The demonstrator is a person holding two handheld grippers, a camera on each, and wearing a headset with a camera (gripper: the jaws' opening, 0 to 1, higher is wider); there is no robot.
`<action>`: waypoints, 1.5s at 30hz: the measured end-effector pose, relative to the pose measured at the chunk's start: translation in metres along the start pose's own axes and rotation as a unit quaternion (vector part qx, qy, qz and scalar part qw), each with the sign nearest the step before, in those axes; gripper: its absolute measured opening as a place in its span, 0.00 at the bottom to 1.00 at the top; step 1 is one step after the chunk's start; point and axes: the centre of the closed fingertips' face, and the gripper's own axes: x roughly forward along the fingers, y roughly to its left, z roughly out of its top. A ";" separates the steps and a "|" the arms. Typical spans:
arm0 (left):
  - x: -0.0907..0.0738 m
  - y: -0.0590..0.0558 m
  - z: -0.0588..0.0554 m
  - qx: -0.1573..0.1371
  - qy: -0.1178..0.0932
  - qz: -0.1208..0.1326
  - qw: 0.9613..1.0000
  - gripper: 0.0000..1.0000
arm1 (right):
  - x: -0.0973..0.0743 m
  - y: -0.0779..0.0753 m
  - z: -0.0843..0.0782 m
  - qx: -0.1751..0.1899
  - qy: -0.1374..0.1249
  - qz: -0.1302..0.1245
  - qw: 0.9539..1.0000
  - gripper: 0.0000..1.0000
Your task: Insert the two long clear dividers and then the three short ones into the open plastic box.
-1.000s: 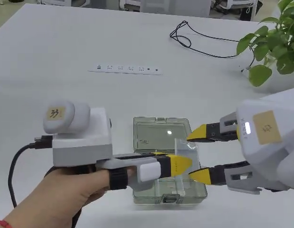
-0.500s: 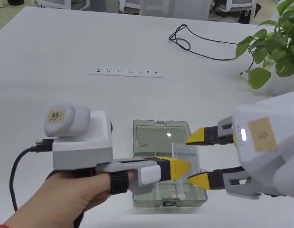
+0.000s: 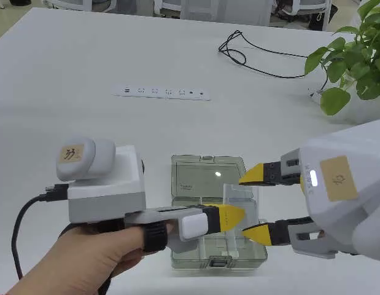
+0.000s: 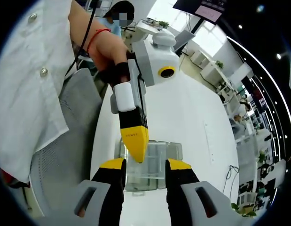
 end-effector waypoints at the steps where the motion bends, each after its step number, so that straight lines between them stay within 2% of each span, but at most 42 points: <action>1: 0.000 0.000 0.000 0.002 0.000 0.001 1.000 0.00 | -0.001 -0.001 0.001 0.003 -0.003 0.000 1.000 0.34; 4: -0.001 0.002 -0.001 0.027 0.006 0.003 1.000 0.00 | -0.005 -0.004 0.003 0.010 -0.010 0.000 1.000 0.35; 6: -0.002 0.003 -0.001 0.051 0.010 0.001 0.999 0.00 | -0.008 -0.006 0.005 0.029 -0.026 0.007 0.999 0.34; 9: -0.003 -0.001 -0.002 0.112 0.015 -0.008 0.994 0.00 | -0.014 -0.009 0.005 0.061 -0.047 0.023 0.997 0.32; 10: -0.004 -0.003 -0.002 0.141 0.016 -0.015 0.990 0.00 | -0.016 -0.011 0.004 0.070 -0.051 0.030 0.996 0.31; 12: -0.005 -0.009 -0.005 0.182 0.022 -0.030 0.983 0.00 | -0.020 -0.010 0.004 0.080 -0.061 0.048 0.994 0.27; 13: -0.005 -0.010 -0.006 0.190 0.023 -0.032 0.981 0.00 | -0.021 -0.010 0.004 0.089 -0.074 0.062 0.991 0.25; 14: -0.006 -0.012 -0.007 0.214 0.026 -0.037 0.976 0.00 | -0.023 -0.010 0.006 0.098 -0.083 0.070 0.989 0.24; 15: -0.006 -0.012 -0.009 0.228 0.031 -0.040 0.972 0.00 | -0.026 -0.008 0.008 0.110 -0.094 0.088 0.985 0.22; 16: -0.007 -0.014 -0.012 0.244 0.039 -0.045 0.968 0.00 | -0.027 -0.007 0.008 0.113 -0.098 0.099 0.984 0.21; 19: -0.007 -0.019 -0.016 0.279 0.048 -0.059 0.957 0.00 | -0.031 -0.001 0.011 0.120 -0.108 0.135 0.978 0.17; 20: -0.007 -0.021 -0.017 0.294 0.050 -0.064 0.952 0.00 | -0.033 0.002 0.013 0.123 -0.112 0.151 0.974 0.17; 22: -0.008 -0.025 -0.019 0.308 0.052 -0.077 0.947 0.00 | -0.034 0.005 0.015 0.120 -0.116 0.167 0.972 0.15; 25: -0.009 -0.030 -0.019 0.324 0.051 -0.089 0.941 0.00 | -0.034 0.011 0.017 0.123 -0.120 0.190 0.967 0.12; 28: -0.009 -0.032 -0.020 0.327 0.052 -0.095 0.939 0.00 | -0.033 0.016 0.017 0.127 -0.119 0.212 0.962 0.10; 31: -0.010 -0.033 -0.021 0.331 0.053 -0.101 0.937 0.00 | -0.031 0.019 0.016 0.128 -0.118 0.222 0.959 0.08; 32: -0.011 -0.034 -0.022 0.335 0.054 -0.104 0.935 0.00 | -0.031 0.022 0.018 0.129 -0.119 0.229 0.958 0.08; 34: -0.011 -0.035 -0.022 0.336 0.056 -0.105 0.934 0.00 | -0.032 0.027 0.022 0.124 -0.120 0.240 0.955 0.08; 45: -0.011 -0.038 -0.026 0.346 0.060 -0.111 0.930 0.00 | -0.034 0.036 0.026 0.117 -0.119 0.256 0.952 0.04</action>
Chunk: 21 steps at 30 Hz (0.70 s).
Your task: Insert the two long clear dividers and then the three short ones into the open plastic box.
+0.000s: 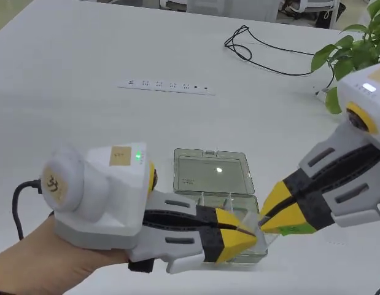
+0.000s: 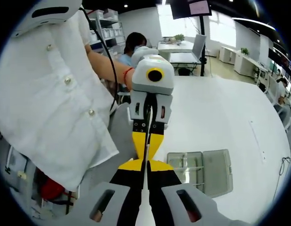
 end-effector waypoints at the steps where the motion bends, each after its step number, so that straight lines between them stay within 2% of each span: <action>1: 0.000 0.000 0.000 0.000 0.000 0.000 1.000 0.00 | 0.000 0.001 0.000 0.000 0.000 0.000 1.000 0.04; 6: 0.000 -0.001 -0.001 0.009 0.001 0.000 1.000 0.00 | 0.000 0.003 0.001 0.000 -0.003 0.005 1.000 0.03; 21: -0.002 0.000 -0.004 0.002 0.003 0.010 1.000 0.00 | 0.002 0.002 -0.001 -0.005 -0.002 -0.003 1.000 0.03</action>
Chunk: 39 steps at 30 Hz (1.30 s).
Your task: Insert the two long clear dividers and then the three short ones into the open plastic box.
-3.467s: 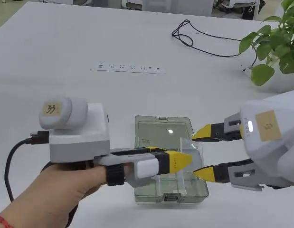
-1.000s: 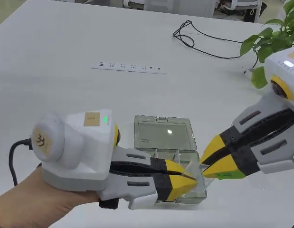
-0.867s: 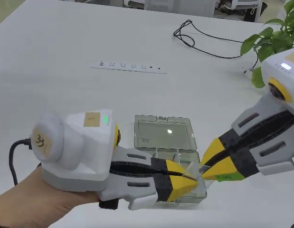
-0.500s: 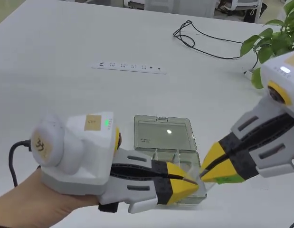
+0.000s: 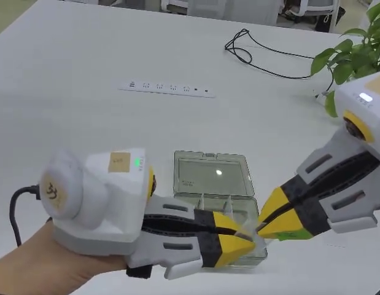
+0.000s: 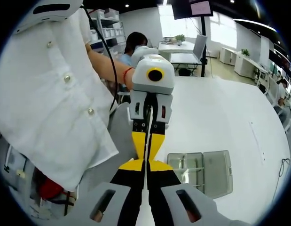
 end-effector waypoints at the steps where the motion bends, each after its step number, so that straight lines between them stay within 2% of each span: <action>1: 0.000 0.000 0.000 0.000 0.000 0.001 1.000 0.00 | 0.000 0.000 0.000 0.000 0.000 0.000 1.000 0.03; 9: -0.006 0.005 -0.004 0.003 0.007 0.017 1.000 0.02 | -0.005 -0.005 -0.001 0.002 -0.004 -0.010 1.000 0.03; 18: -0.014 0.015 -0.013 0.001 0.017 0.047 0.999 0.14 | -0.011 -0.015 -0.003 0.005 -0.006 -0.027 1.000 0.03; 24: -0.021 0.022 -0.019 -0.001 0.026 0.067 0.997 0.26 | -0.013 -0.023 -0.006 0.008 -0.005 -0.036 0.999 0.03; 32: -0.032 0.033 -0.023 -0.012 0.026 0.089 0.996 0.35 | -0.013 -0.038 -0.015 0.015 0.002 -0.052 0.999 0.03; 39: -0.043 0.047 -0.031 -0.020 0.027 0.118 0.992 0.53 | -0.007 -0.055 -0.025 0.019 0.011 -0.065 0.998 0.03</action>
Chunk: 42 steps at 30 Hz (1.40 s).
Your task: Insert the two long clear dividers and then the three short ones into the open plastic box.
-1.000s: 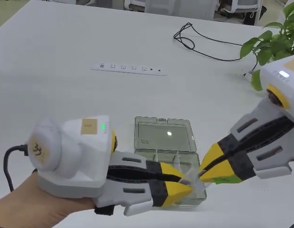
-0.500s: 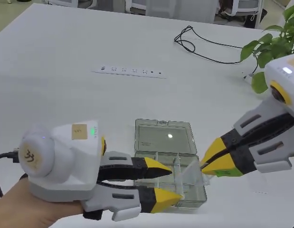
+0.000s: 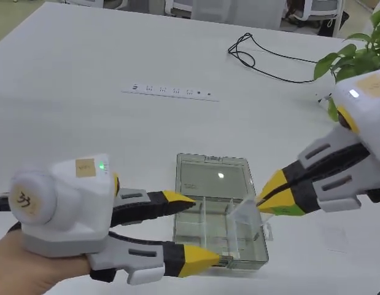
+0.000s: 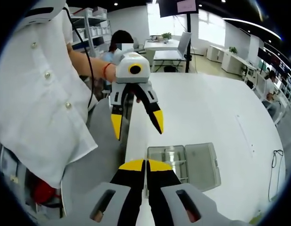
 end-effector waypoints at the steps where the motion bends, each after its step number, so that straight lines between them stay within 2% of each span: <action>1: -0.001 0.002 -0.001 -0.002 0.001 0.003 1.000 0.55 | 0.001 -0.002 -0.001 0.001 0.000 -0.002 1.000 0.03; 8: -0.006 0.020 -0.011 -0.001 0.011 0.030 0.999 0.68 | 0.013 -0.016 -0.011 0.005 0.006 -0.008 1.000 0.03; 11: -0.007 0.025 -0.015 0.005 0.023 0.039 0.999 0.75 | 0.019 -0.022 -0.015 0.005 0.008 -0.008 1.000 0.03; 18: -0.006 0.031 -0.033 0.018 0.059 0.043 0.997 0.88 | 0.032 -0.030 -0.019 0.010 0.002 -0.010 1.000 0.03; 23: -0.005 0.033 -0.042 0.023 0.074 0.045 0.996 0.97 | 0.043 -0.041 -0.028 0.023 -0.011 -0.012 1.000 0.03; 30: -0.004 0.035 -0.047 0.022 0.085 0.045 0.995 1.00 | 0.059 -0.047 -0.043 0.033 -0.011 -0.013 0.999 0.03; 33: -0.005 0.036 -0.048 0.022 0.087 0.046 0.995 1.00 | 0.066 -0.052 -0.055 0.037 -0.007 -0.016 0.999 0.03; 42: -0.004 0.036 -0.049 0.016 0.084 0.046 0.995 1.00 | 0.071 -0.056 -0.062 0.043 -0.001 -0.019 0.999 0.03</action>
